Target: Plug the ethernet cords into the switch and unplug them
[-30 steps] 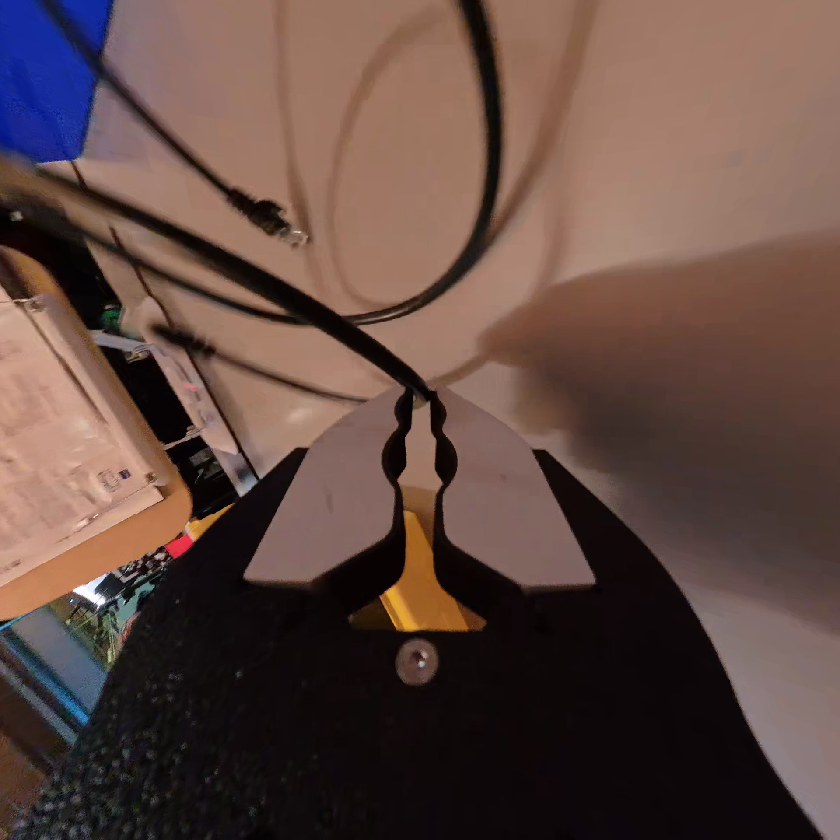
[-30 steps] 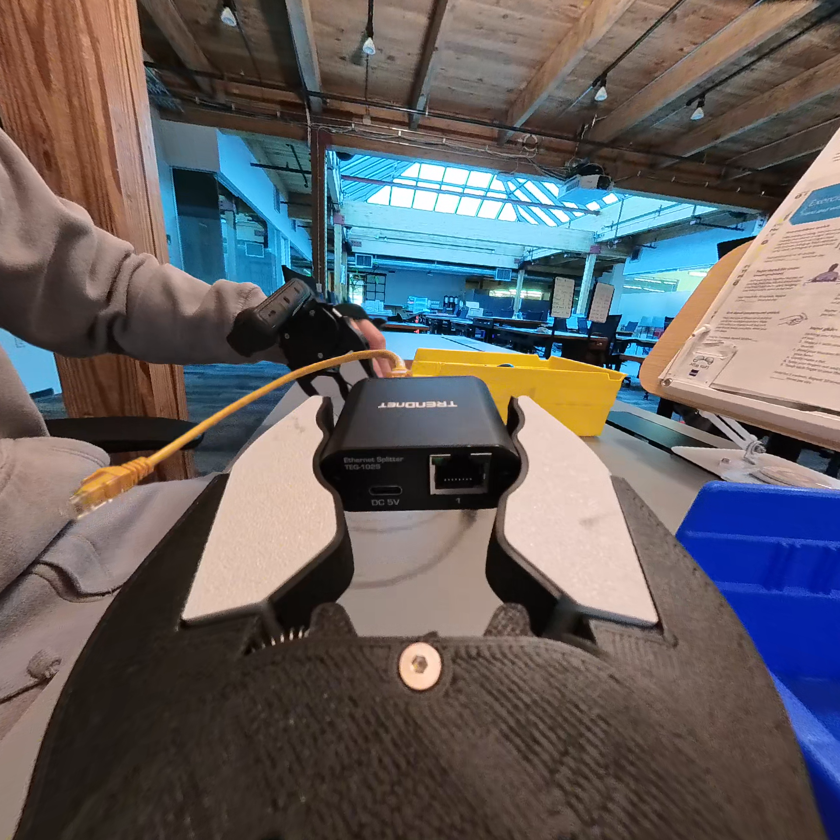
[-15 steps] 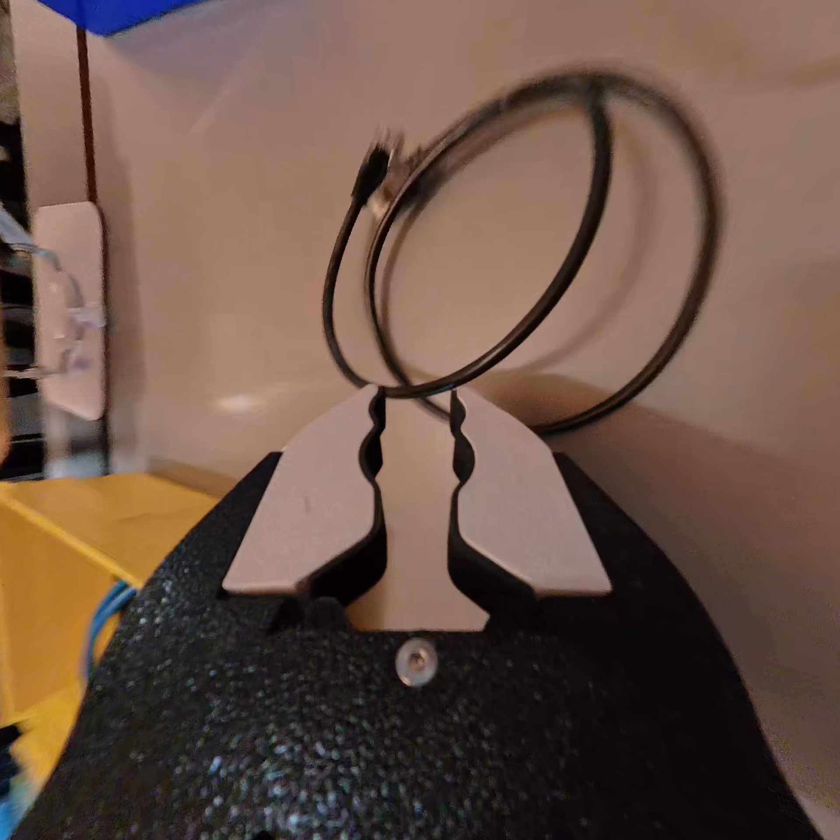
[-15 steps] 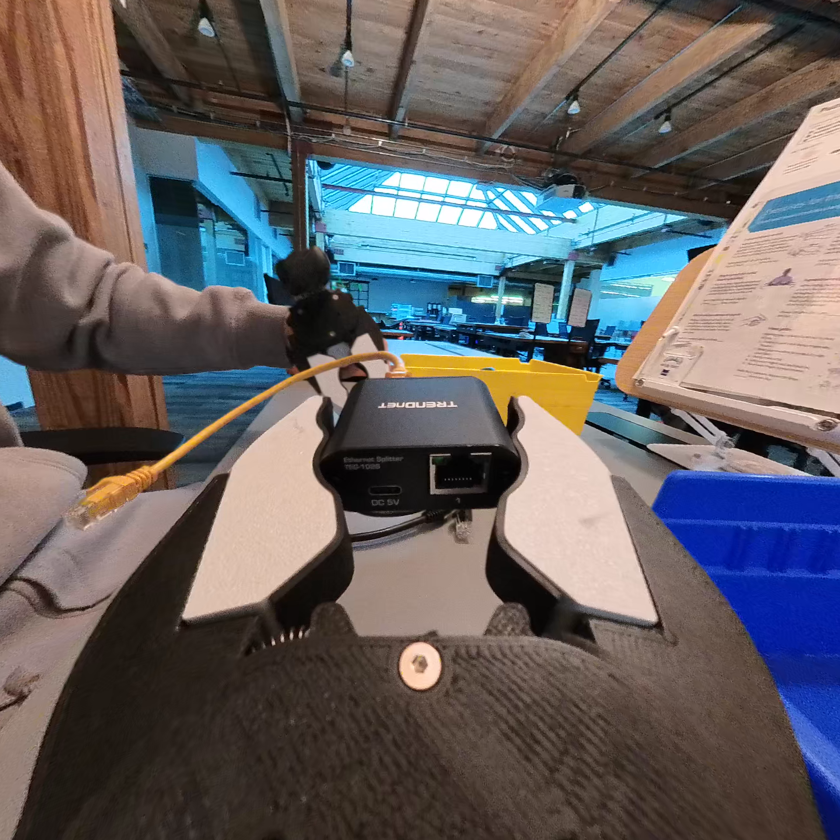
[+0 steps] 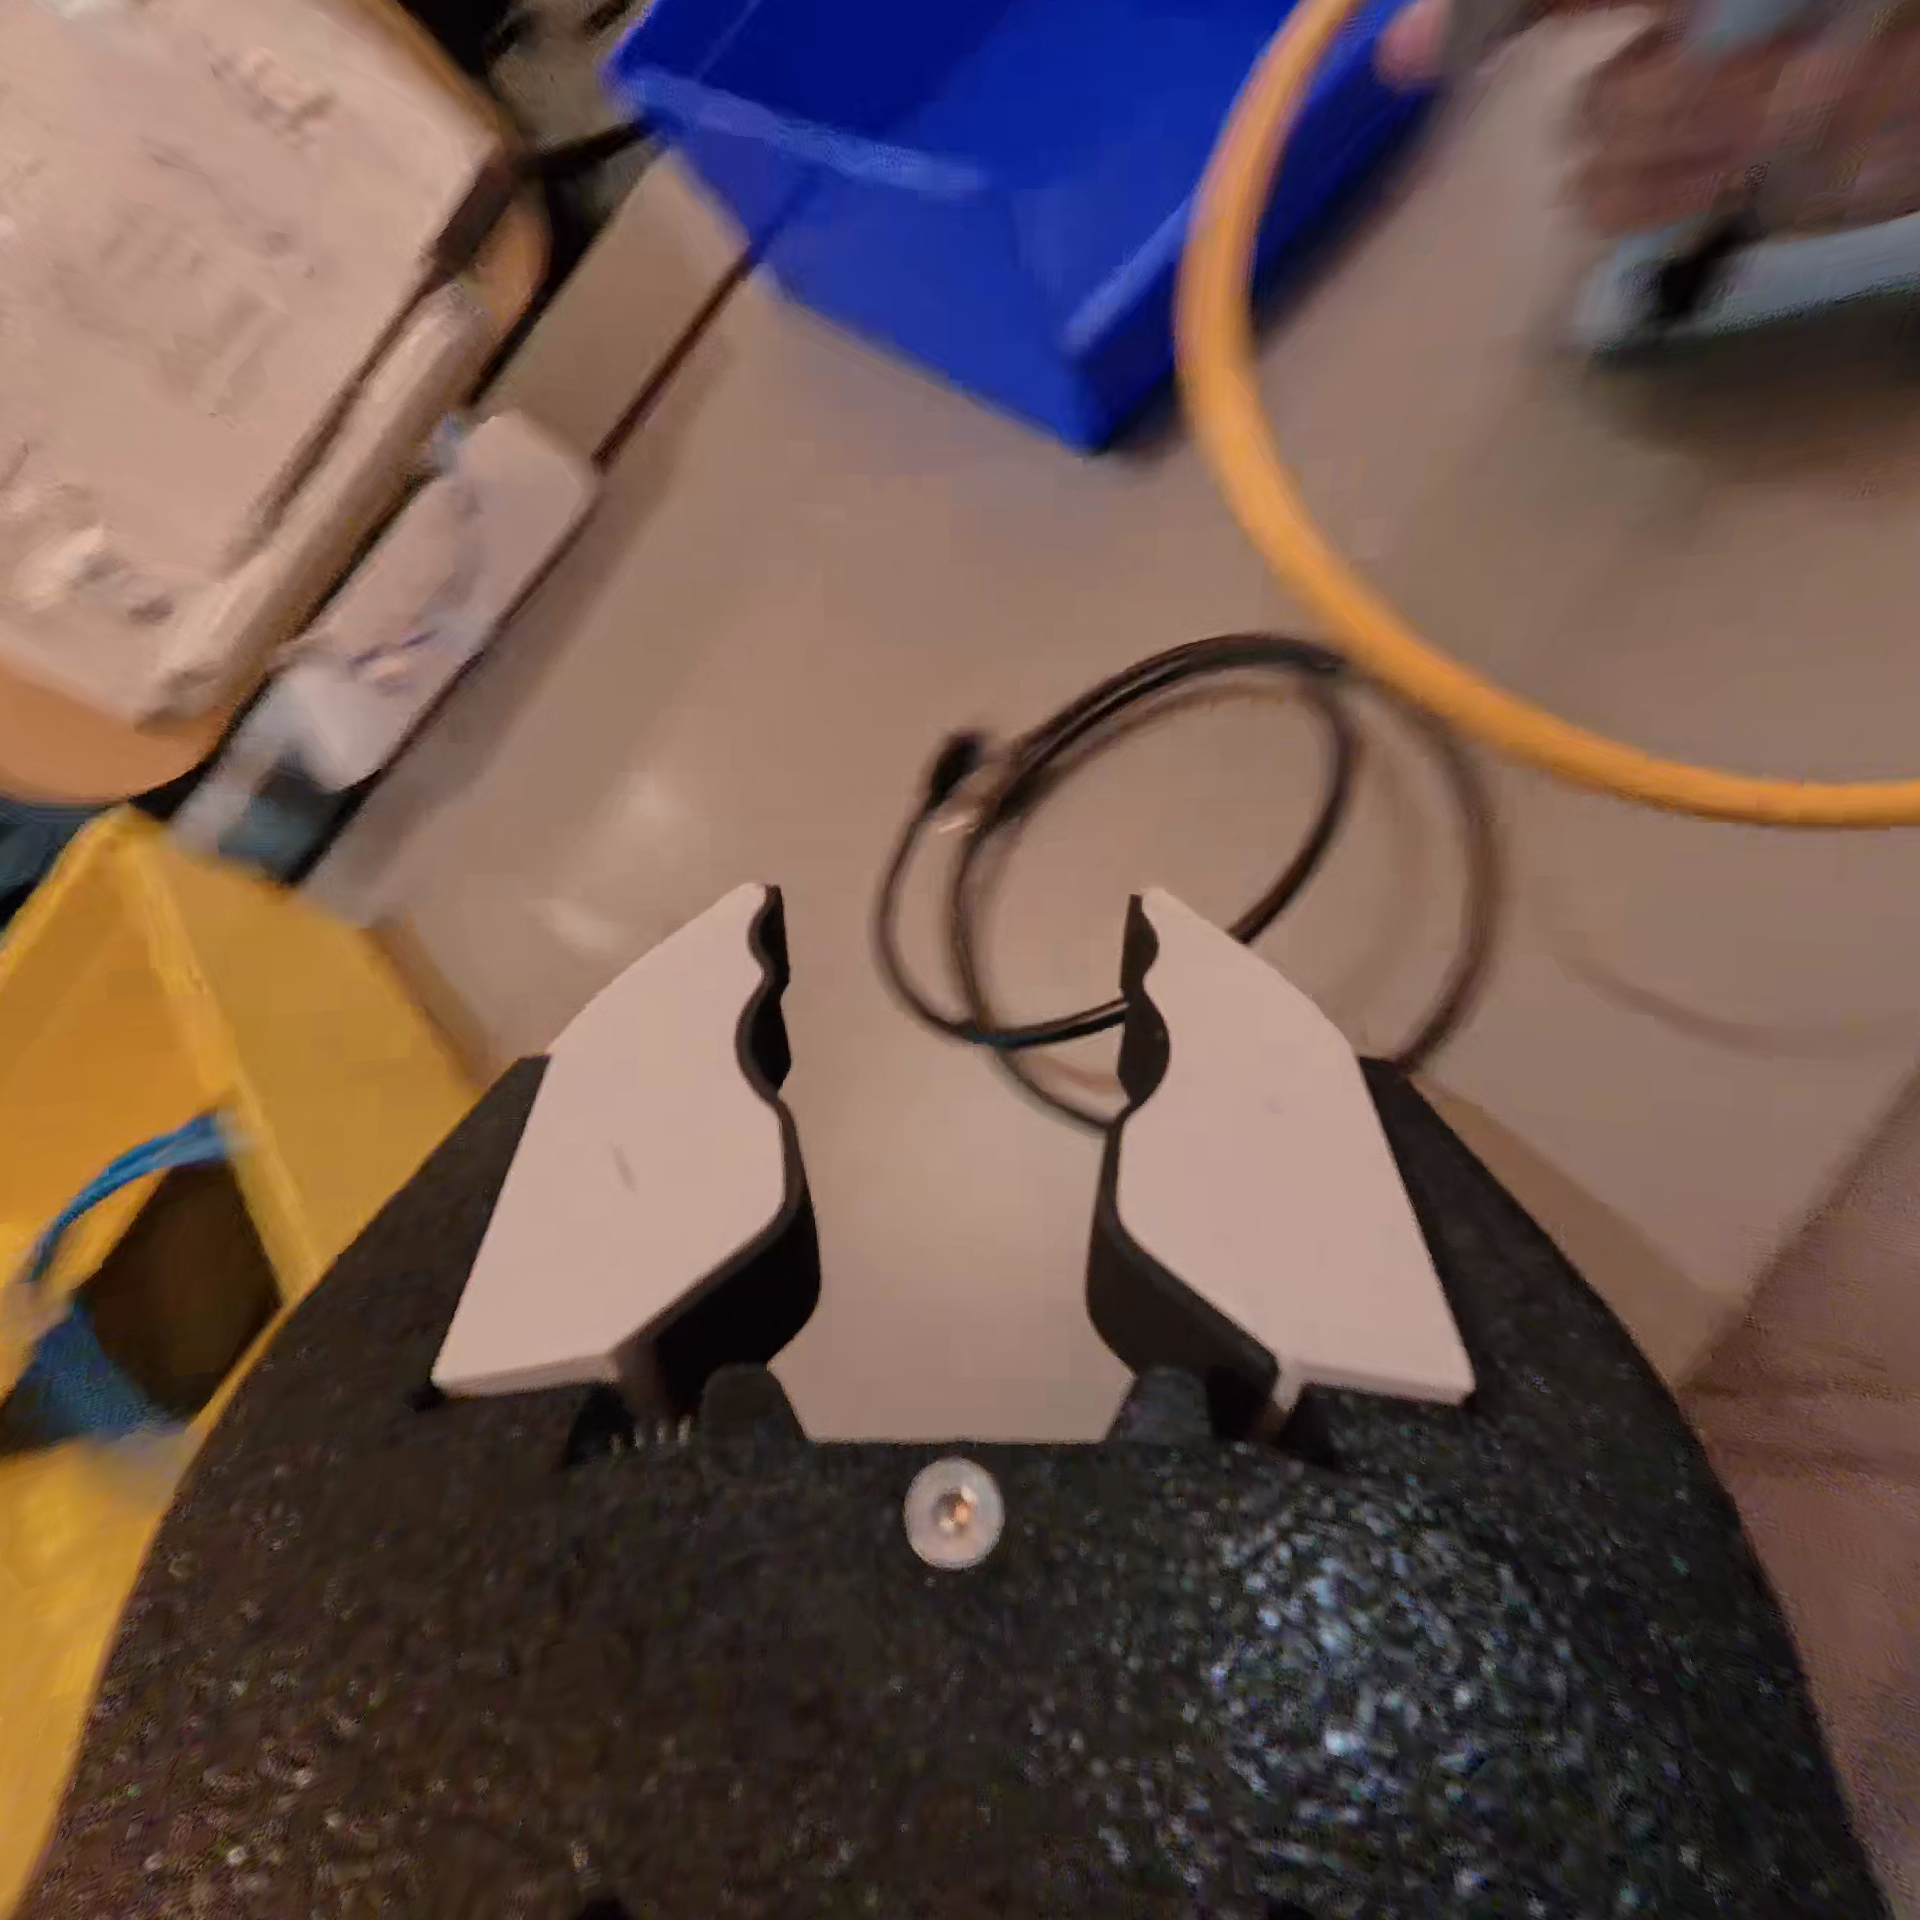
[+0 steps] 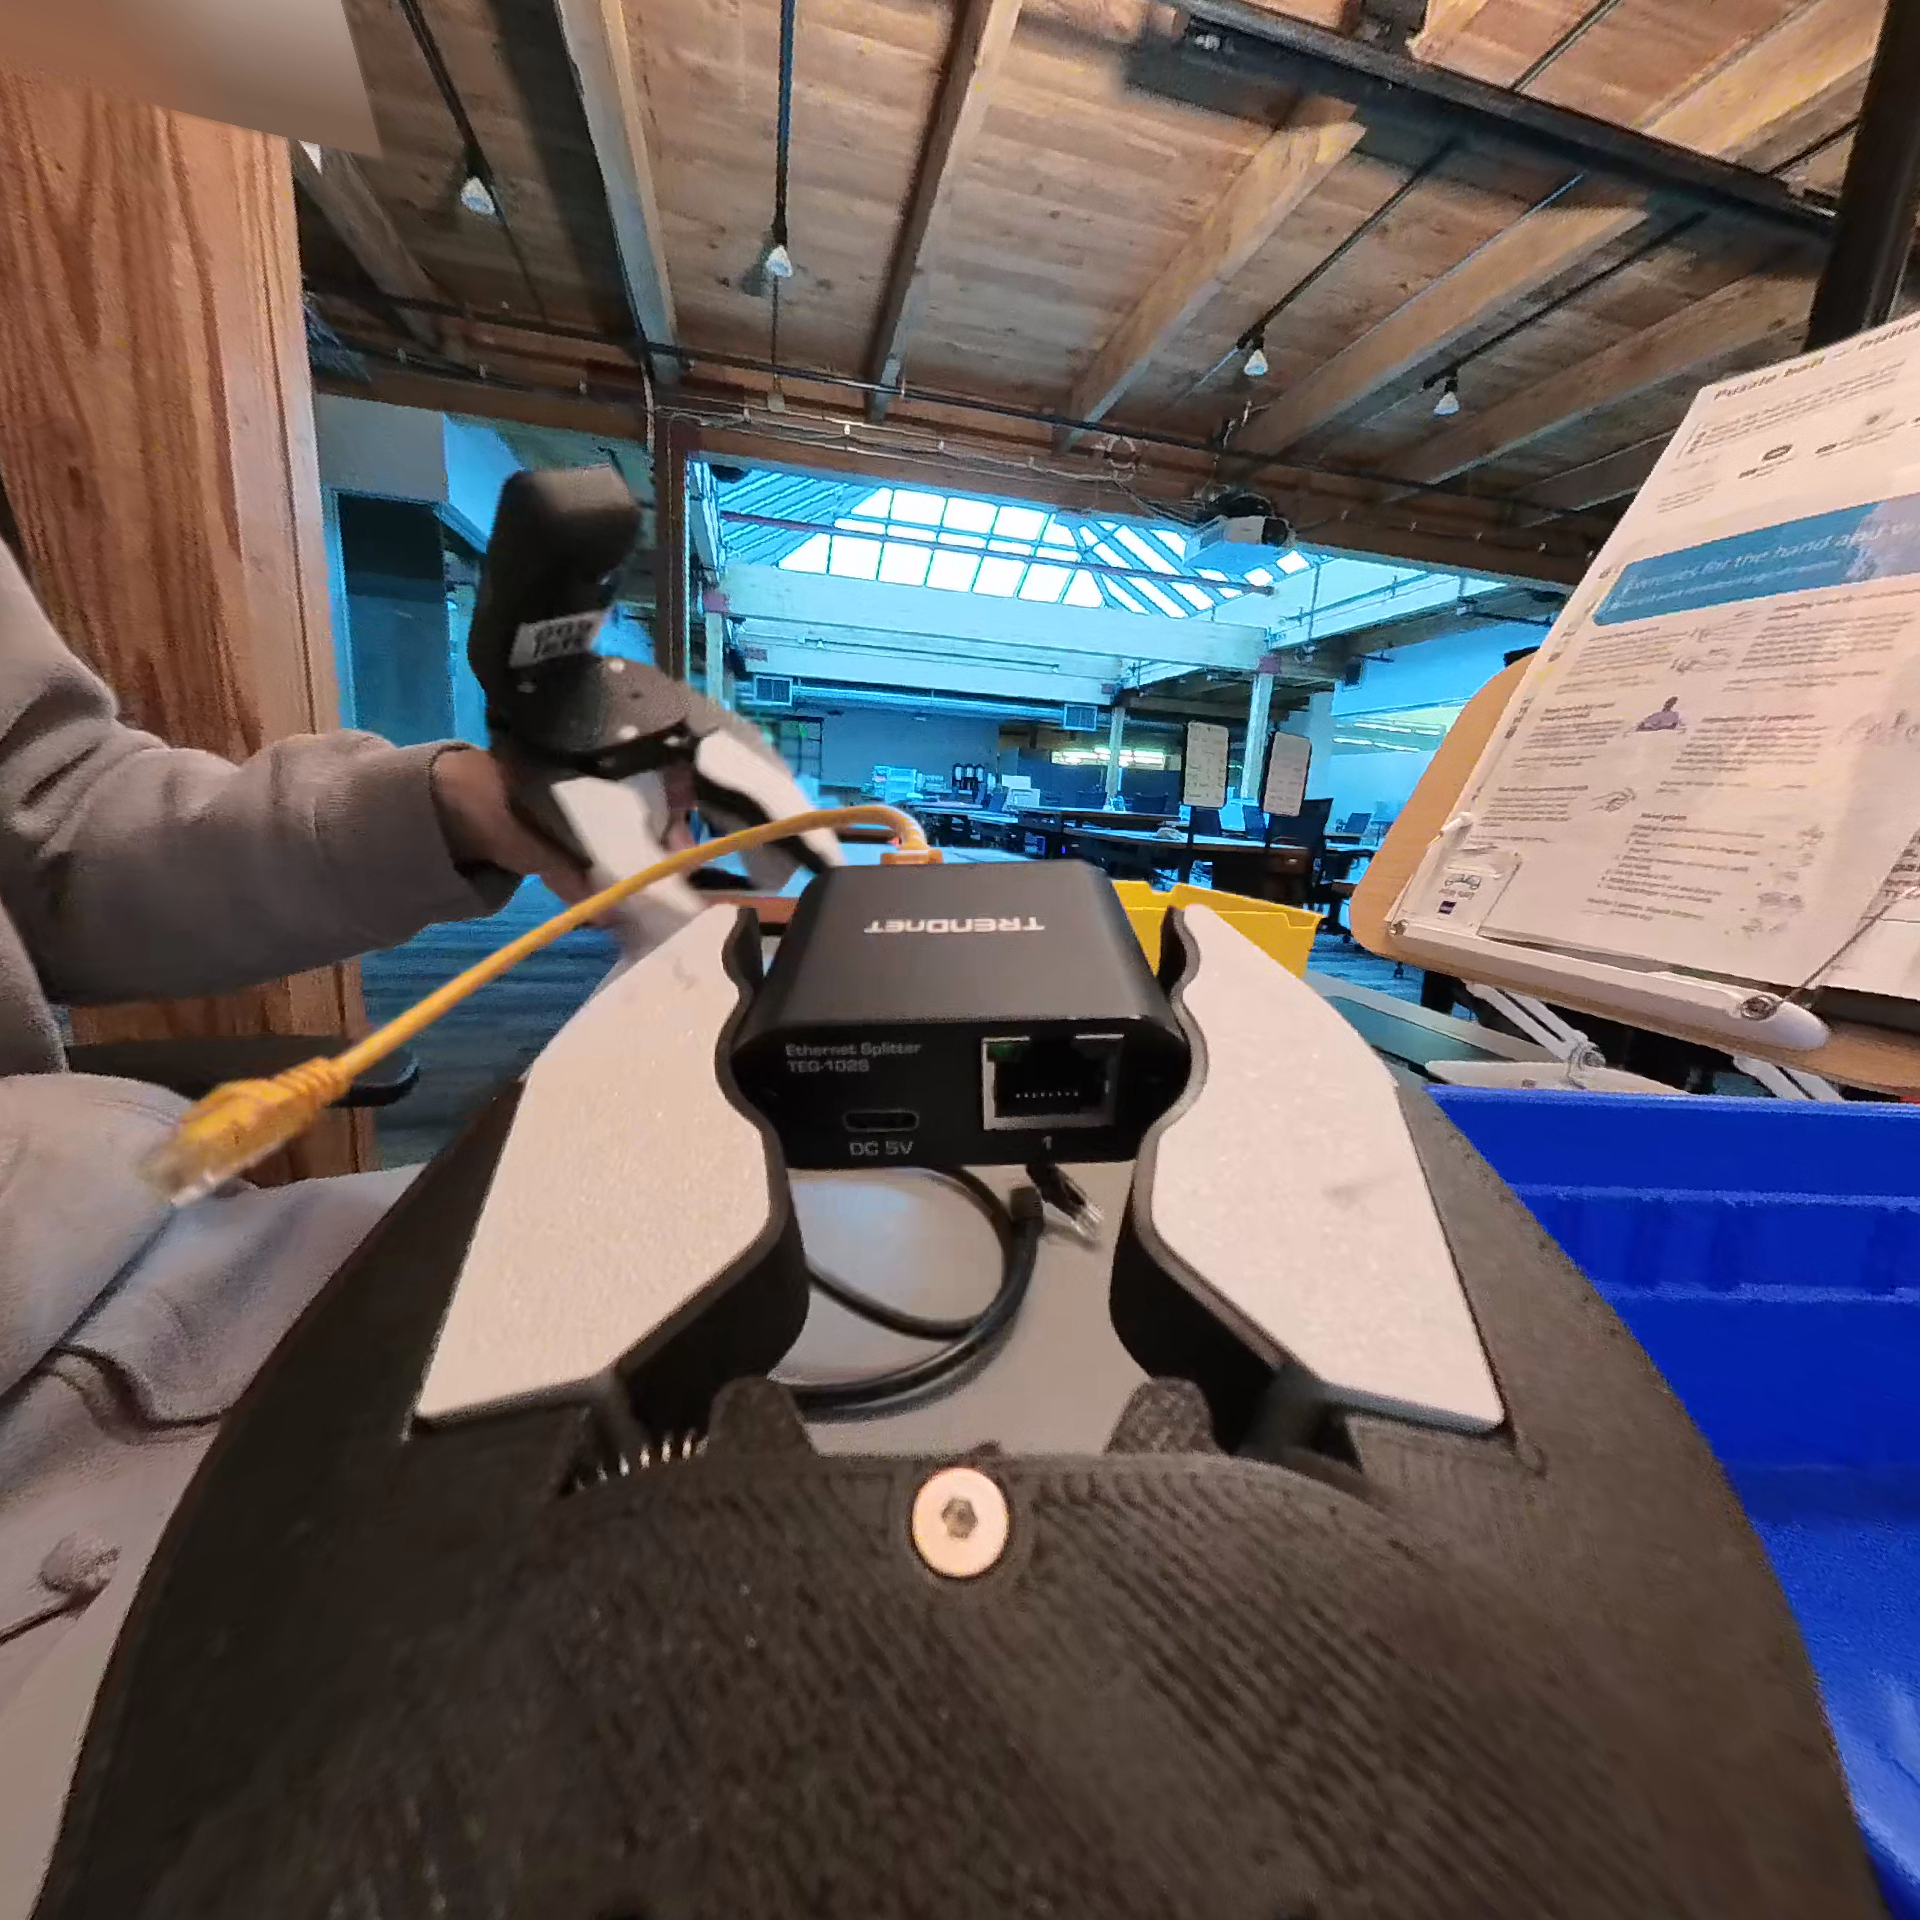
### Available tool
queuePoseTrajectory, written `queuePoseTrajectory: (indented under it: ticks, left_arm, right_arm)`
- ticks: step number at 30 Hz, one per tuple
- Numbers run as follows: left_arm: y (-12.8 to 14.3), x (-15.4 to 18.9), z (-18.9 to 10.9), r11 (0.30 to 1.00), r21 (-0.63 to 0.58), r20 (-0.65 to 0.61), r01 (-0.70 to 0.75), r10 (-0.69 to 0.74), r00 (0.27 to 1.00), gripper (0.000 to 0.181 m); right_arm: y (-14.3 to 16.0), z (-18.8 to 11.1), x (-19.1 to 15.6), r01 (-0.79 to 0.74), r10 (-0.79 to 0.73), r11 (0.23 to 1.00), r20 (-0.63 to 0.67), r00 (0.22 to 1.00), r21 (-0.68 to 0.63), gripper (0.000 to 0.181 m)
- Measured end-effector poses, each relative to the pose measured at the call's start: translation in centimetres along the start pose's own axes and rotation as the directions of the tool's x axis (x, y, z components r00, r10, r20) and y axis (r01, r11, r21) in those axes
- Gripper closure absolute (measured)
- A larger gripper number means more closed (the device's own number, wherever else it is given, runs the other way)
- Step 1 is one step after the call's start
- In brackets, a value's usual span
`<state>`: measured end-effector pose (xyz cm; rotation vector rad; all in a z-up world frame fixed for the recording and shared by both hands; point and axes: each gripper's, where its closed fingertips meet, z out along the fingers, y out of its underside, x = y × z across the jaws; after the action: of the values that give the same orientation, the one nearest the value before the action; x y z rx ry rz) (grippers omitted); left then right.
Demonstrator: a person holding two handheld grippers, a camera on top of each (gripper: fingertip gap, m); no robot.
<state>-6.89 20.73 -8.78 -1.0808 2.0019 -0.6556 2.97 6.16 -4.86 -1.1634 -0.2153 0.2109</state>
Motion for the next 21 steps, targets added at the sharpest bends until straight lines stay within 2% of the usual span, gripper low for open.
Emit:
queuePoseTrajectory:
  ticks: [1, 2, 4, 7, 12, 15, 16, 18, 21]
  left_arm:
    - [-0.1, 2.3, 0.1, 0.999, 0.028, -0.108, -0.018, 0.020, 0.994, 0.120]
    - [0.4, 4.2, 0.5, 0.998, 0.019, -0.184, -0.055, 0.058, 0.981, 0.120]
    - [2.5, 6.6, 2.2, 0.983, -0.031, -0.233, -0.181, 0.169, 0.958, 0.108]
    - [4.7, 8.8, 4.6, 0.958, -0.077, -0.284, -0.274, 0.243, 0.928, 0.114]
    - [4.5, 11.1, 6.4, 0.990, -0.121, -0.421, -0.072, 0.015, 0.907, 0.138]
    - [4.1, 11.5, 6.9, 0.988, -0.152, -0.447, 0.038, -0.103, 0.888, 0.151]
    - [4.0, 11.3, 7.2, 0.987, -0.153, -0.437, 0.048, -0.111, 0.893, 0.154]
    - [3.9, 10.8, 7.6, 0.986, -0.156, -0.403, 0.055, -0.114, 0.908, 0.175]
    - [3.7, 10.5, 7.7, 0.986, -0.157, -0.407, 0.063, -0.123, 0.905, 0.176]
  right_arm:
    - [-0.2, -0.1, 0.1, -0.003, 0.003, 1.000, 0.002, 1.000, 0.010, 0.108]
    - [-0.5, -0.3, 0.1, -0.010, 0.009, 1.000, 0.008, 1.000, 0.024, 0.108]
    - [-0.9, -0.3, -0.1, -0.026, 0.024, 0.998, 0.024, 0.999, 0.055, 0.108]
    - [-1.4, -0.3, -0.6, -0.049, 0.043, 0.995, 0.064, 0.997, 0.088, 0.108]
    - [-2.0, -0.2, -1.5, -0.082, 0.066, 0.989, 0.124, 0.990, 0.127, 0.107]
    - [-1.5, -0.1, -1.5, -0.080, 0.067, 0.992, 0.127, 0.990, 0.094, 0.107]
    - [-1.3, 0.0, -1.6, -0.078, 0.067, 0.993, 0.129, 0.989, 0.084, 0.107]
    - [-1.3, 0.1, -1.8, -0.086, 0.073, 0.993, 0.140, 0.987, 0.087, 0.108]
    - [-1.2, 0.0, -1.7, -0.078, 0.067, 0.994, 0.130, 0.989, 0.080, 0.108]
